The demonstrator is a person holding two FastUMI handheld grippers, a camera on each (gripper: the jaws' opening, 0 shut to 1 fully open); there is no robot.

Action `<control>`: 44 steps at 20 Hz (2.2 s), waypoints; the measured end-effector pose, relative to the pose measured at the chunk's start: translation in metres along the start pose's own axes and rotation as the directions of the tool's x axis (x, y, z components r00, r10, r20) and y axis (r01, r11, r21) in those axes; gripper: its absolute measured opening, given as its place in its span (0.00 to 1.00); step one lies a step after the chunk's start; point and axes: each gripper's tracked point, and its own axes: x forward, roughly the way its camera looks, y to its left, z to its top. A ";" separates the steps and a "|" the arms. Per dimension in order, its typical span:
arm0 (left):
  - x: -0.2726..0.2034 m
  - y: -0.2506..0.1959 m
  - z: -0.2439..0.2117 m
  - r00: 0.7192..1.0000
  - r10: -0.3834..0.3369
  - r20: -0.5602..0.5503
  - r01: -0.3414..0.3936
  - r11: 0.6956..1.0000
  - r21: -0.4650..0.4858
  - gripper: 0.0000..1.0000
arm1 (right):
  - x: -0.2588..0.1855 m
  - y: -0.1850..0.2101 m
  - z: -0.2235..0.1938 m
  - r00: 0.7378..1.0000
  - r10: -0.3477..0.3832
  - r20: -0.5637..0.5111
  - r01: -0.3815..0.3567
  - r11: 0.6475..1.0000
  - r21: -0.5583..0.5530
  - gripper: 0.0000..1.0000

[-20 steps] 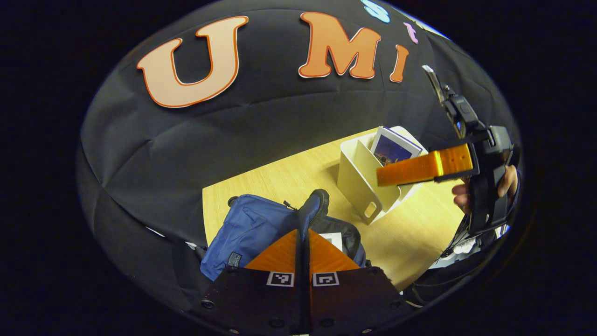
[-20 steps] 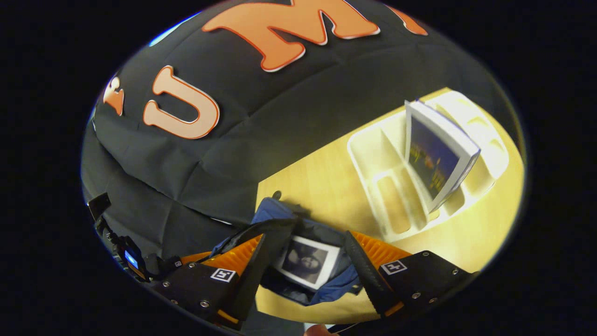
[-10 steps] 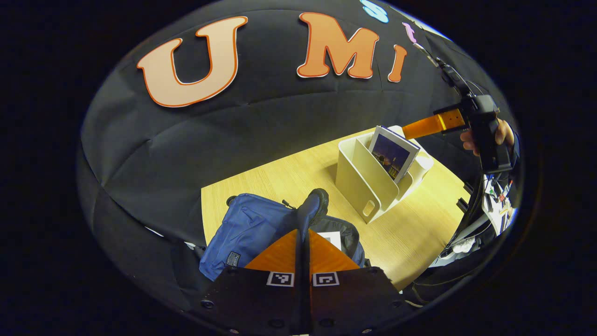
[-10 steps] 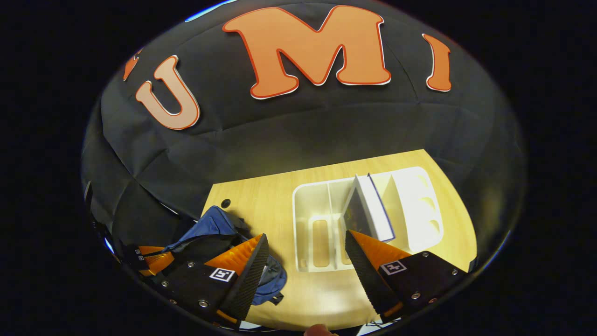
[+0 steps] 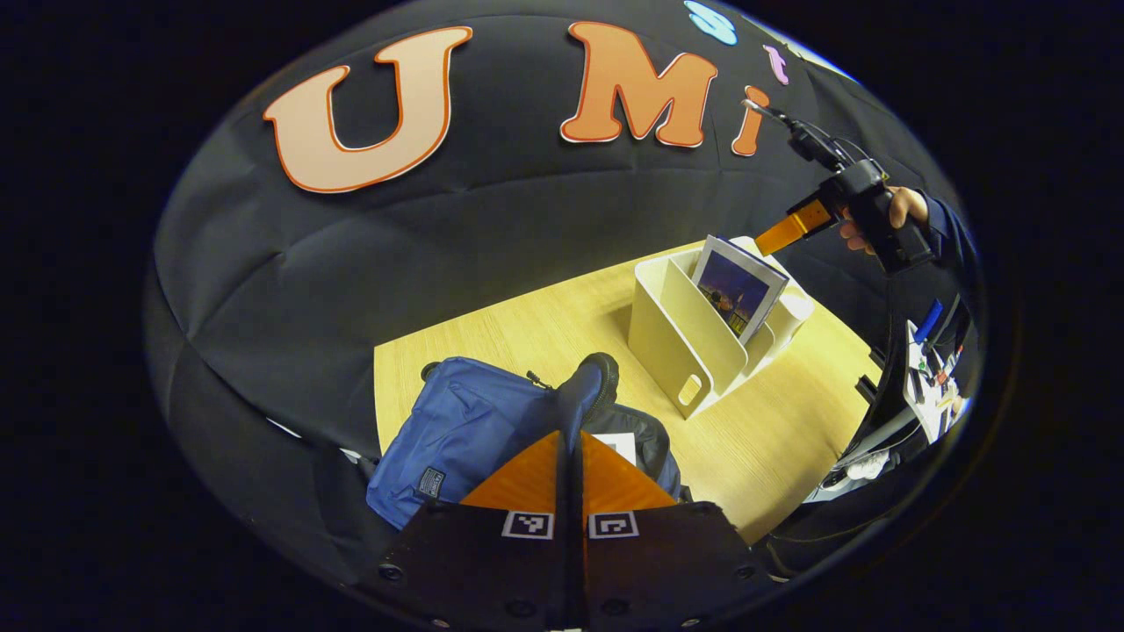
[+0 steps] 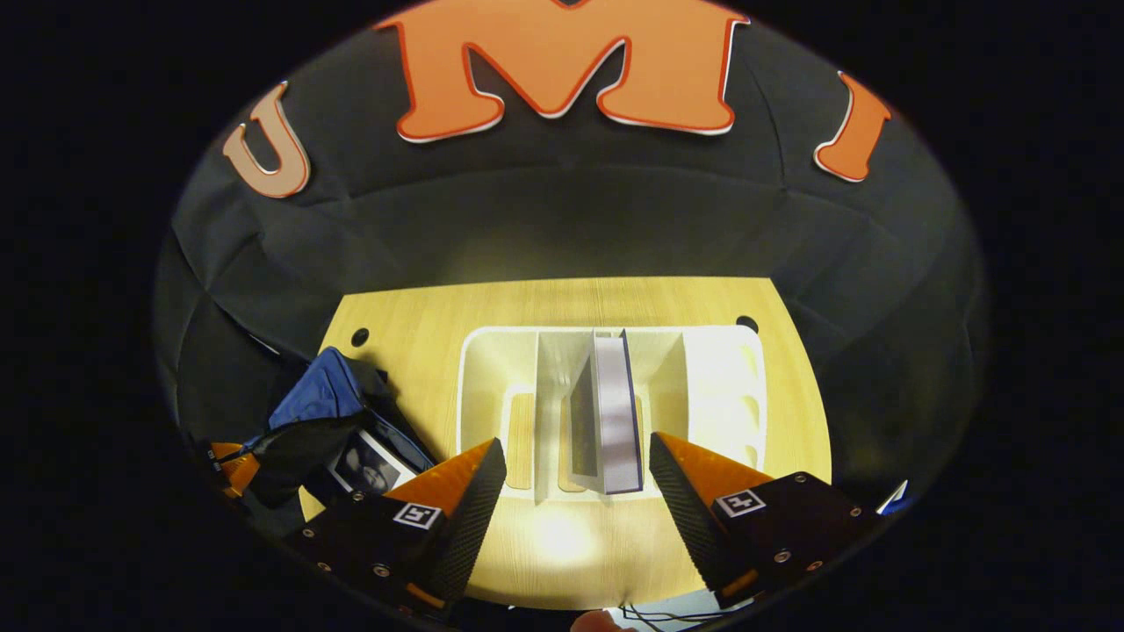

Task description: Open the schoolbag, grab two books from the bookshelf and put them into the schoolbag.

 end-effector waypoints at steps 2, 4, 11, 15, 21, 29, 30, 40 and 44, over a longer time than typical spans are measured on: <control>0.002 0.000 -0.001 1.000 0.001 -0.003 -0.001 1.000 -0.006 0.00 | 0.016 -0.004 -0.006 0.998 0.008 -0.065 -0.008 1.000 -0.004 0.97; 0.001 -0.001 -0.003 1.000 0.001 -0.006 -0.001 1.000 -0.014 0.00 | 0.030 -0.010 -0.006 0.994 -0.010 -0.110 0.010 1.000 -0.004 0.97; 0.005 -0.004 -0.010 1.000 -0.010 -0.011 0.009 0.999 -0.045 0.01 | 0.068 -0.008 -0.018 0.962 -0.033 -0.272 0.022 0.999 -0.042 0.93; 0.006 -0.010 -0.014 1.000 -0.027 -0.008 0.026 0.998 -0.062 0.01 | 0.080 0.002 -0.033 0.928 -0.027 -0.371 0.010 0.999 -0.048 0.67; 0.006 -0.010 -0.017 0.999 -0.040 -0.004 0.040 0.996 -0.079 0.01 | 0.081 0.007 -0.036 0.919 -0.038 -0.393 0.031 0.999 -0.023 0.34; 0.011 -0.010 -0.017 0.999 -0.051 -0.006 0.050 0.996 -0.072 0.01 | 0.015 -0.002 -0.022 0.950 0.069 -0.305 -0.053 0.997 0.060 0.29; 0.011 -0.010 -0.017 0.999 -0.051 -0.007 0.051 0.996 -0.070 0.01 | 0.004 -0.004 -0.022 0.954 0.086 -0.288 -0.069 0.995 0.069 0.29; 0.008 -0.011 -0.017 0.999 -0.049 -0.007 0.049 0.997 -0.052 0.01 | -0.105 -0.028 -0.013 0.970 0.243 -0.026 -0.230 0.941 0.247 0.38; 0.010 -0.012 -0.015 0.999 -0.047 -0.016 0.047 0.998 -0.039 0.01 | -0.132 -0.017 -0.021 0.942 0.326 0.078 -0.333 0.887 0.320 0.27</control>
